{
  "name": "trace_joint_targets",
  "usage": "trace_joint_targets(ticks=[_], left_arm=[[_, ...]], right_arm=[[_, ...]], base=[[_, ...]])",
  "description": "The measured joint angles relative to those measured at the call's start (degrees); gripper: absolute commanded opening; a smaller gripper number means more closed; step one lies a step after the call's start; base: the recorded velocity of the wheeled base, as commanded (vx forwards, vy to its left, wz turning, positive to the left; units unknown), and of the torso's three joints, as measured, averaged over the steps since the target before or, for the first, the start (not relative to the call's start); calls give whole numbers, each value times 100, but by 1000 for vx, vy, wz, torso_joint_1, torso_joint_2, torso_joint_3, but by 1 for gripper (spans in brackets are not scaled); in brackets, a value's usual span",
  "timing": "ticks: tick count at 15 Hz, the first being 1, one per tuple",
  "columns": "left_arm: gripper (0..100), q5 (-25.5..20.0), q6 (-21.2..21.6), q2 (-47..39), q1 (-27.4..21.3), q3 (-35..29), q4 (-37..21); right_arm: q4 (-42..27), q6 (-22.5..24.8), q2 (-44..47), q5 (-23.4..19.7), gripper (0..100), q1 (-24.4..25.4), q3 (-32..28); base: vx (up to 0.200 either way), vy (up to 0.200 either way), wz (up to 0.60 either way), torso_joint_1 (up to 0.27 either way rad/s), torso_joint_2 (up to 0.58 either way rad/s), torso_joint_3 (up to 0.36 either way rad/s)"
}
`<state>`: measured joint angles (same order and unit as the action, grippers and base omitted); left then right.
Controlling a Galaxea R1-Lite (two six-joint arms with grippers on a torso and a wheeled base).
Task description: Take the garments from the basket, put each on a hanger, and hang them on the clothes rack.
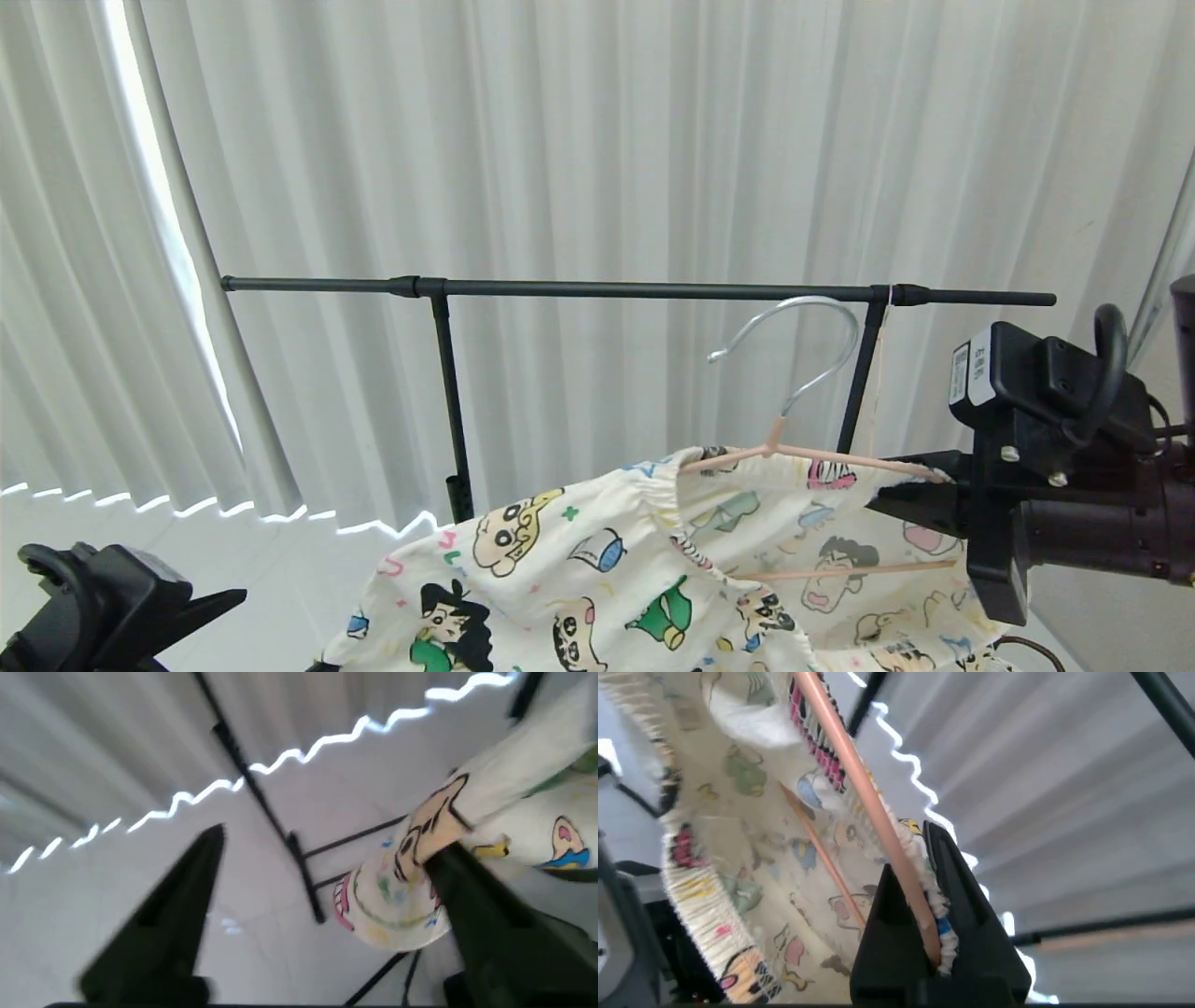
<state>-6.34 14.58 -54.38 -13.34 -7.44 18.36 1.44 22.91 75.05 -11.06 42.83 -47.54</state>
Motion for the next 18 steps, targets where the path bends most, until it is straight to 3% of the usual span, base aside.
trace_joint_targets(ticks=[2,3,6,9,13,15,17,18], left_arm=[[100,-630,-108,321,0,-94,2],[100,-709,-139,447,4,-168,6],[100,-723,-150,616,6,-488,6],[100,-729,-145,417,9,-1081,6],[100,-720,-73,-229,-276,-2506,17],[100,-389,63,-686,-418,-3018,13],[100,742,132,-1157,-466,-3137,4],[100,1041,127,-1325,-477,-3104,13]], right_arm=[[-22,-4,-44,178,0,-300,118],[-29,-52,-77,299,0,-482,201],[-395,-446,-204,868,0,-870,400],[-1191,-1086,-352,1682,0,-936,413],[-1830,-2130,-424,2359,0,-945,400],[-2092,-2870,-297,2739,0,-945,306],[-2450,-3625,-43,3057,0,-945,28],[-2656,-3905,87,3188,0,-945,-113]], base=[[0,0,0,0,0,0],[0,0,0,0,0,0],[0,0,0,0,0,0],[0,0,0,0,0,0],[0,0,0,0,0,0],[0,0,0,0,0,0],[0,0,0,0,0,0],[0,0,0,0,0,0]])
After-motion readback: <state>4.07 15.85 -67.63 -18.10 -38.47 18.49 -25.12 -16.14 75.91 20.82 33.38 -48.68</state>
